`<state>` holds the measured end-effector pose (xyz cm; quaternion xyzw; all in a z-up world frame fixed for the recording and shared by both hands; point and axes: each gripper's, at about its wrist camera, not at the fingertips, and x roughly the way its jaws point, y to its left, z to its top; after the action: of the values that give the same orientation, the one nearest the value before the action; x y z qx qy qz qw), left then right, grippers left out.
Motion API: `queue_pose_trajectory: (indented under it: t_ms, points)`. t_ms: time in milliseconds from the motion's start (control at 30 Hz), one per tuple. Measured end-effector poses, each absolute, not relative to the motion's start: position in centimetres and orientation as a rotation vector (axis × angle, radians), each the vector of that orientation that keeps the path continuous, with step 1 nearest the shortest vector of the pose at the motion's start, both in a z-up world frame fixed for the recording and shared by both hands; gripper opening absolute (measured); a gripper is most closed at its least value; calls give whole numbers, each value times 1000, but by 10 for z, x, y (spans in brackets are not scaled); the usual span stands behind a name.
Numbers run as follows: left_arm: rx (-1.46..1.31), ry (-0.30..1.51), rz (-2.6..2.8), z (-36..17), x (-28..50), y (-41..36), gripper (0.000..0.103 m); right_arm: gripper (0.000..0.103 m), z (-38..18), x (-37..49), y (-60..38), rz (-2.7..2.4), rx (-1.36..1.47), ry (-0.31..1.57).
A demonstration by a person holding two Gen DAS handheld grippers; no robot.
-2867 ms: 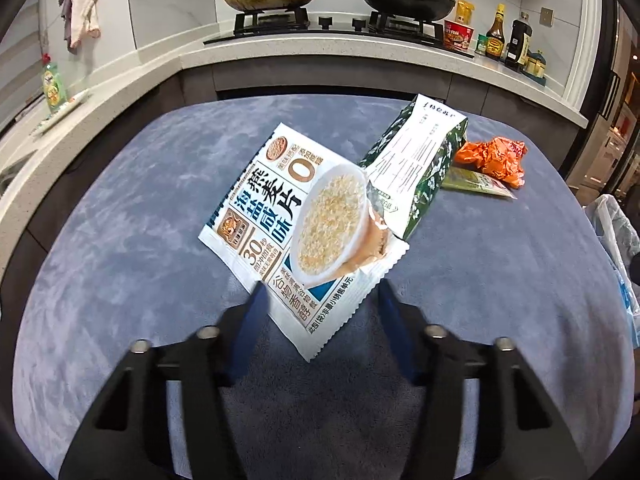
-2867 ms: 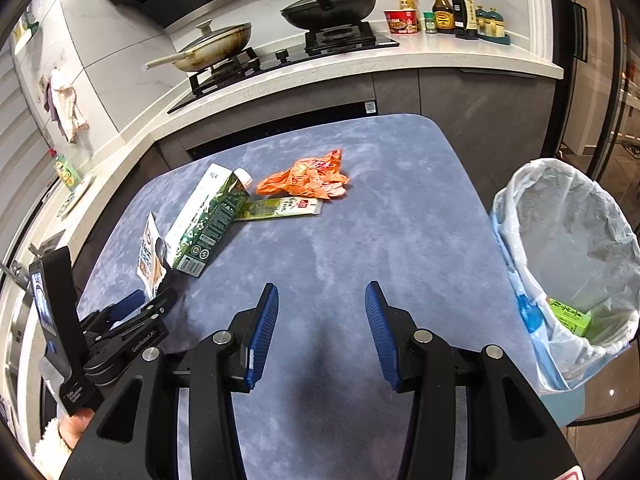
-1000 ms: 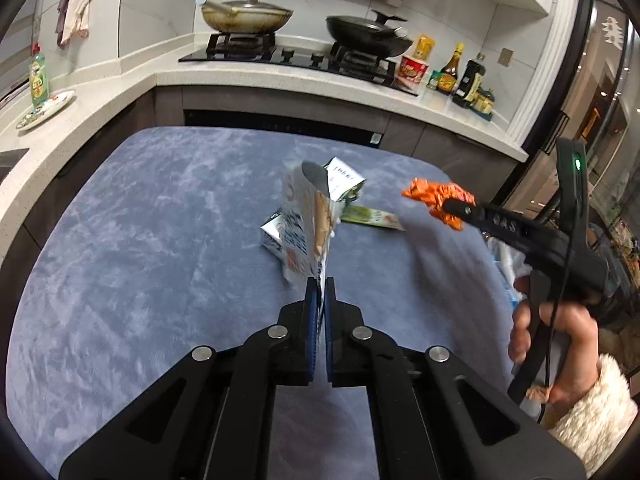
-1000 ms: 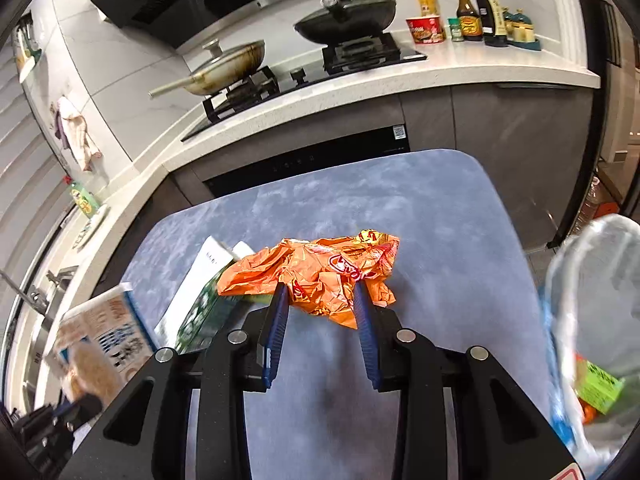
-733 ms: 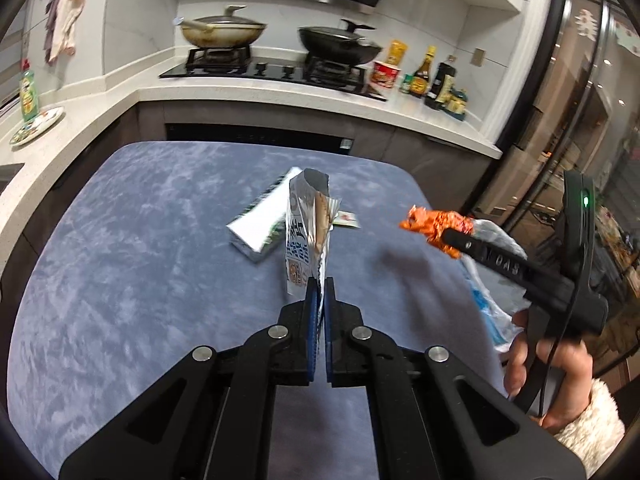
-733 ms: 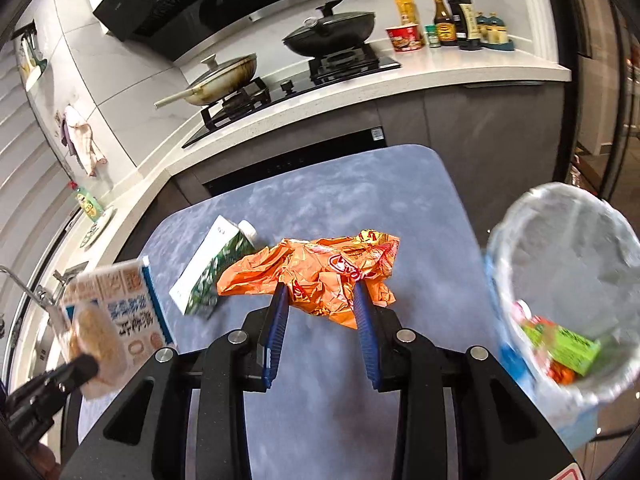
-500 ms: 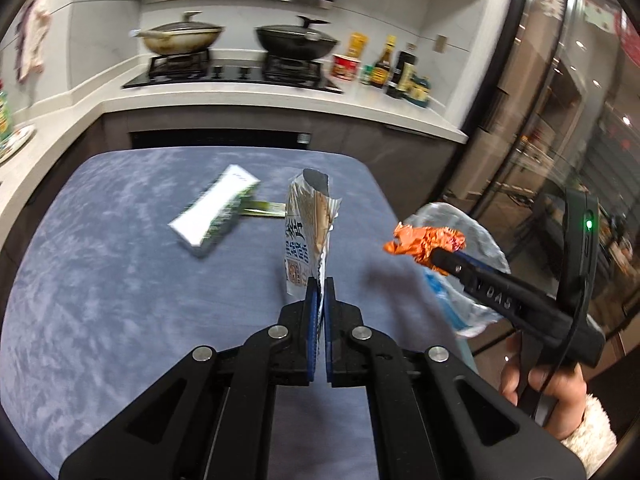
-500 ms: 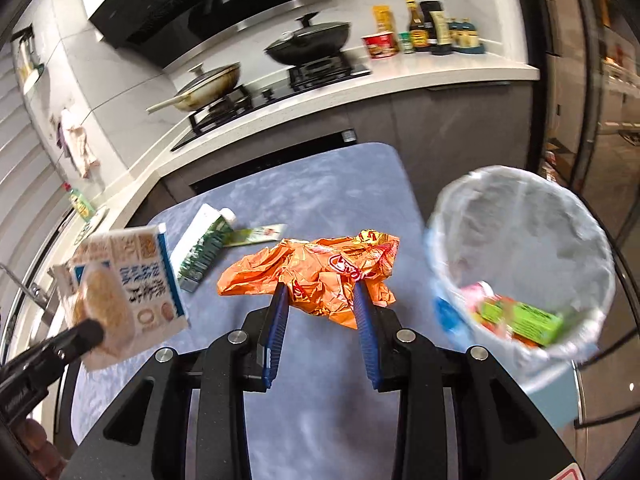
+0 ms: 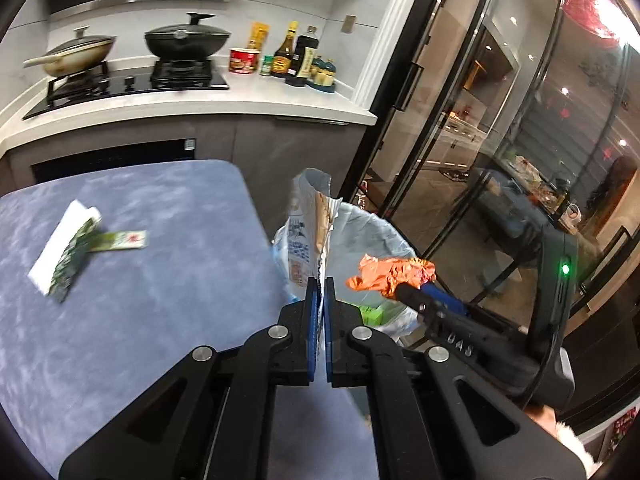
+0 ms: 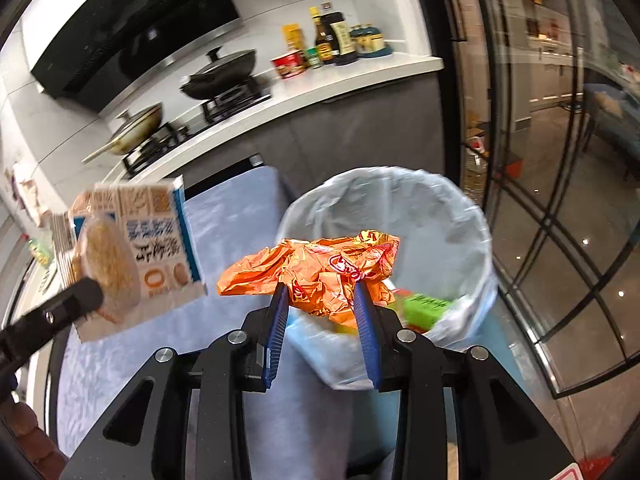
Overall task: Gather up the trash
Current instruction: 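Carry the cereal packet and orange wrapper over the trash bin, then open both grippers to drop the packet and wrapper into the bin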
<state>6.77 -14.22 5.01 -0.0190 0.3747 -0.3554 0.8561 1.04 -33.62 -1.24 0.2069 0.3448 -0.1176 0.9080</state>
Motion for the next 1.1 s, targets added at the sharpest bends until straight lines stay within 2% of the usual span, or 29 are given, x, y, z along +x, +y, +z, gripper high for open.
queue_pose_trajectory:
  t_ms: [333,733,800,867,967,1100]
  points:
    - [4,808,-806,34,98,-218,2,32,-27,29,-380,-295,433,721]
    - [45,852,-807,10,110,-250,3,37,-42,43,-400,-319,457,744]
    - [54,851,-793,8,110,-251,10,40,-42,42,-401,-322,461,741]
    - [64,846,-773,6,110,-251,31,40,-42,43,-401,-322,462,741]
    - [60,831,-757,7,108,-248,35,40,-41,43,-400,-320,458,738]
    - [54,833,-746,7,109,-242,35,40,-39,44,-397,-319,457,734]
